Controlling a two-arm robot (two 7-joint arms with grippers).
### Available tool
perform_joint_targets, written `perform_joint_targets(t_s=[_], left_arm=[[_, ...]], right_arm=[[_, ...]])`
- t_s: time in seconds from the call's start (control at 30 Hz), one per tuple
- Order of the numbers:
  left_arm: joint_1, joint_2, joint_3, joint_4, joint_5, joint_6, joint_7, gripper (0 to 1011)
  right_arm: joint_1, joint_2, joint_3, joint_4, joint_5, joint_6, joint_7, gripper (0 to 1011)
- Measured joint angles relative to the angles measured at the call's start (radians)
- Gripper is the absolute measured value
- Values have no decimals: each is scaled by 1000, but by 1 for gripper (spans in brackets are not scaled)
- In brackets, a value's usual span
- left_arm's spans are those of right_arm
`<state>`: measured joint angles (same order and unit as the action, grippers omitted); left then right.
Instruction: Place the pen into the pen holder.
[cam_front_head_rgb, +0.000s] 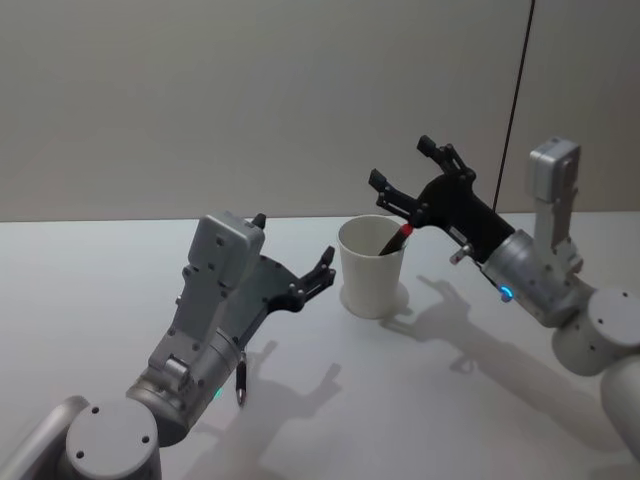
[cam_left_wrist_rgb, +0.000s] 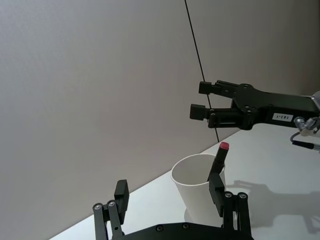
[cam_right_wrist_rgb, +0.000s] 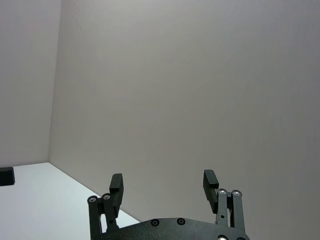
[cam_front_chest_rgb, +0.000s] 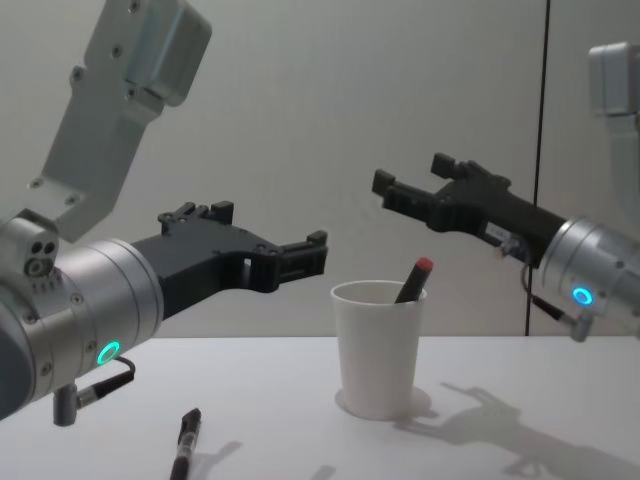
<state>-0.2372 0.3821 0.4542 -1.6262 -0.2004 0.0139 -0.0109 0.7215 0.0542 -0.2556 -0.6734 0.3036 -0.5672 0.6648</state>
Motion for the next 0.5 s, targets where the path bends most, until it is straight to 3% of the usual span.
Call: perform_joint_targets(t_s=[0.5], left_arm=[[0,0,0,0,0,0,0,1001]], right_arm=[[-196,76,10,-362,-36,172,-109,1001]])
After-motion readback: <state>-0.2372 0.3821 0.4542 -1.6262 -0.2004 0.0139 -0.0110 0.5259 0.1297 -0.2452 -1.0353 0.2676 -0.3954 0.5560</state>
